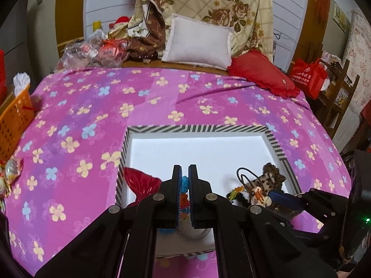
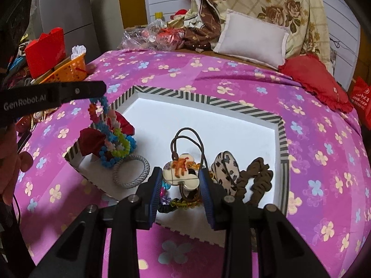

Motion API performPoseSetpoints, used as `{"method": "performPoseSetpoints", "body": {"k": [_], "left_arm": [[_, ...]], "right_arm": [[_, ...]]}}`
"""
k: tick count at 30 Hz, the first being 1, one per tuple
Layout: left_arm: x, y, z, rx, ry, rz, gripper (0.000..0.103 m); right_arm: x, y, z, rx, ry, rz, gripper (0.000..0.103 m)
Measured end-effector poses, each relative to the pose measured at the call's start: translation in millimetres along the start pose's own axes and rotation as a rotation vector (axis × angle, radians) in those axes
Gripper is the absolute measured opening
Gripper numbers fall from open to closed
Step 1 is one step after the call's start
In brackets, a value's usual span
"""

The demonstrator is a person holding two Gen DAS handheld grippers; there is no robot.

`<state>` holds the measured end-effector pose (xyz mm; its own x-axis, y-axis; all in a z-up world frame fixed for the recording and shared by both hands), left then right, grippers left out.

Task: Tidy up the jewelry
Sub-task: 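Carry the beaded strand into the tray with the left gripper while the right carries the hair tie, then open both grippers to release the strand and hair tie in the tray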

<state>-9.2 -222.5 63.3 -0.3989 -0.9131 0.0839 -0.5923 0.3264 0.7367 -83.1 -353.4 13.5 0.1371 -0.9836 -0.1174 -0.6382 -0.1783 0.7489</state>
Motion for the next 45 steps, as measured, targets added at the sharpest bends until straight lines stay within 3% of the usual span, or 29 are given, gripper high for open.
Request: {"method": "performPoseSetpoints", "body": {"k": [12, 23, 25, 27, 29, 33, 42, 45], "left_arm": [[-19, -35, 30, -0.080, 0.021, -0.041, 0.000], [-17, -48, 41, -0.097, -0.001, -0.074, 0.000], [-17, -46, 42, -0.081, 0.002, -0.076, 0.000], [-18, -44, 42, -0.071, 0.001, -0.085, 0.002], [-19, -41, 42, -0.066, -0.004, -0.099, 0.022], [-22, -29, 43, -0.047, -0.013, -0.124, 0.023], [-28, 13, 60, -0.005, -0.007, -0.183, 0.023], [-27, 25, 70, -0.010, 0.006, -0.163, 0.023]], "right_arm": [[-4, -34, 8, -0.069, -0.002, -0.013, 0.034], [-1, -46, 15, -0.096, -0.029, -0.024, 0.034], [0, -46, 15, -0.093, -0.047, -0.037, 0.037], [1, -42, 16, -0.083, -0.068, -0.047, 0.051], [1, -36, 16, -0.071, -0.082, -0.054, 0.058], [-2, -16, 16, -0.029, -0.092, -0.043, 0.068], [-16, 38, 30, 0.064, -0.116, -0.028, 0.078], [-22, 52, 39, 0.081, -0.122, -0.019, 0.080]]}}
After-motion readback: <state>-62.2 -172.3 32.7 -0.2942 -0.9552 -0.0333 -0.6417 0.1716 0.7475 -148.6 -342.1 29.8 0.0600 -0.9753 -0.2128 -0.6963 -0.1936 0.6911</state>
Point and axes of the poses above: each gripper's, at about its wrist camera, not at the fingertips, and y roughly against the way its jaws point, x to its right, z to its underside, the point moved 6 cm from there along -y, roughly the way its jaws point, and after that the axes turned 4 degrees about -z, right-handed, at the moved point
